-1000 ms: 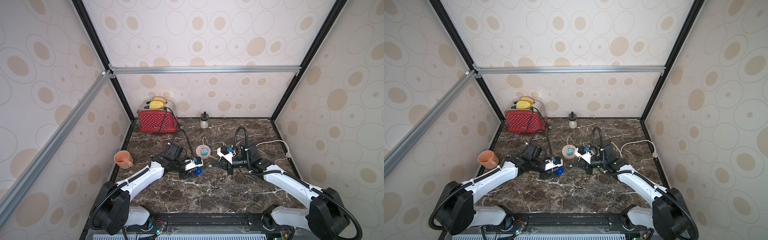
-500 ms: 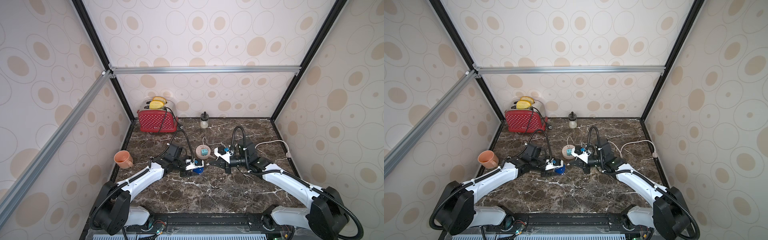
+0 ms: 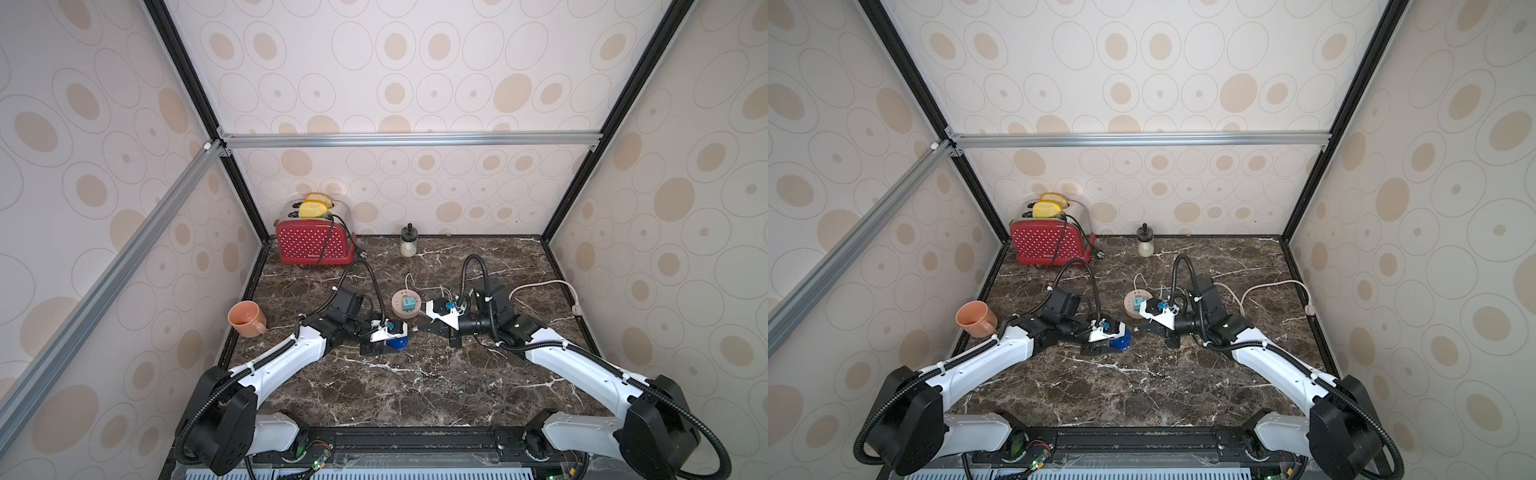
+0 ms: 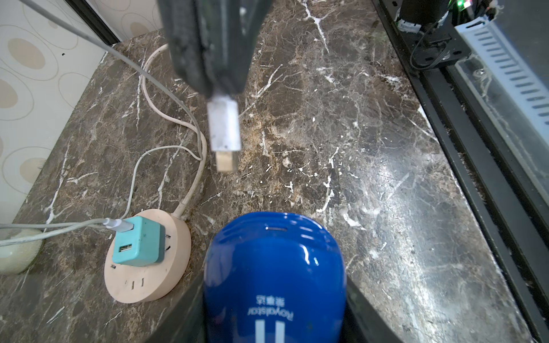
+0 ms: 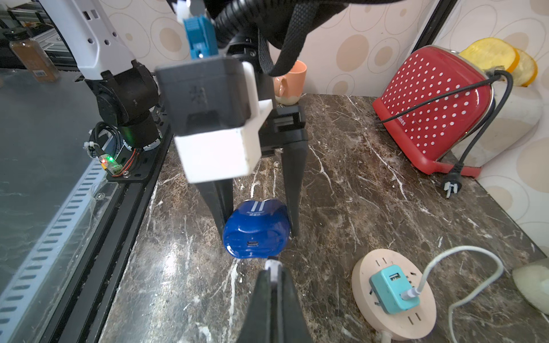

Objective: Charge the electric shaver
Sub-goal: Insert the charging cable into the electric shaver.

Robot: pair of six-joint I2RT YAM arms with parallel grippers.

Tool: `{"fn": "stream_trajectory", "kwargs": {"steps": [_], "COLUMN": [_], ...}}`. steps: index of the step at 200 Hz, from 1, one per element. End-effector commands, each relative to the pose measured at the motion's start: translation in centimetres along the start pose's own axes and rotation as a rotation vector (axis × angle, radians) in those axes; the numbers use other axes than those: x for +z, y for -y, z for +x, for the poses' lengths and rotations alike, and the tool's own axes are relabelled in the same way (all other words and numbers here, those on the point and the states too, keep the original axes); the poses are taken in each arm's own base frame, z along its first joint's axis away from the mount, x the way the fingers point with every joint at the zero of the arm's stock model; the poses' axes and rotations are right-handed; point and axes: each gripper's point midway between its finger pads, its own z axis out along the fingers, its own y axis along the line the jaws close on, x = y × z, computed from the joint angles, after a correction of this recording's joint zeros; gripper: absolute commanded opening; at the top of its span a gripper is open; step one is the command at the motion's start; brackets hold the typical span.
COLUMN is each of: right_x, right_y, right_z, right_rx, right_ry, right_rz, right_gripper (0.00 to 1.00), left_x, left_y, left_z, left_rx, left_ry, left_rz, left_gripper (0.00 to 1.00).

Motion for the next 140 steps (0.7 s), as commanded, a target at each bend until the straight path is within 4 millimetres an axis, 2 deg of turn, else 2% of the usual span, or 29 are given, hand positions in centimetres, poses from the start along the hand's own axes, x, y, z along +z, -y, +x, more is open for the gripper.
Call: {"fn": "stream_trajectory", "kwargs": {"steps": [1, 55, 111, 140], "right_x": [-0.4, -0.9, -0.4, -0.1], "right_y": [-0.8, -2.8, -3.5, -3.1], "right_z": [-1.8, -2.1, -1.9, -1.7], "right_rx": [-0.124, -0.227, -0.330, -0.349], "right_ry": [0.035, 0.052, -0.002, -0.024], "right_rz": [-0.003, -0.035, -0.036, -0.009], "right_gripper": [0.00, 0.00, 0.00, 0.00], "left_x": [-0.7, -0.8, -1.1, -1.3], "left_y": [-0.9, -1.5, -1.2, -1.0], "left_z": [-2.3, -2.4, -3.6, -3.8], "left_rx": [0.047, 0.044, 0.037, 0.039], "left_ry": [0.064, 0.062, 0.098, 0.101], "left_rz": [-0.002, -0.021, 0.018, 0.027], "left_gripper": [0.00, 0.00, 0.00, 0.00]}}
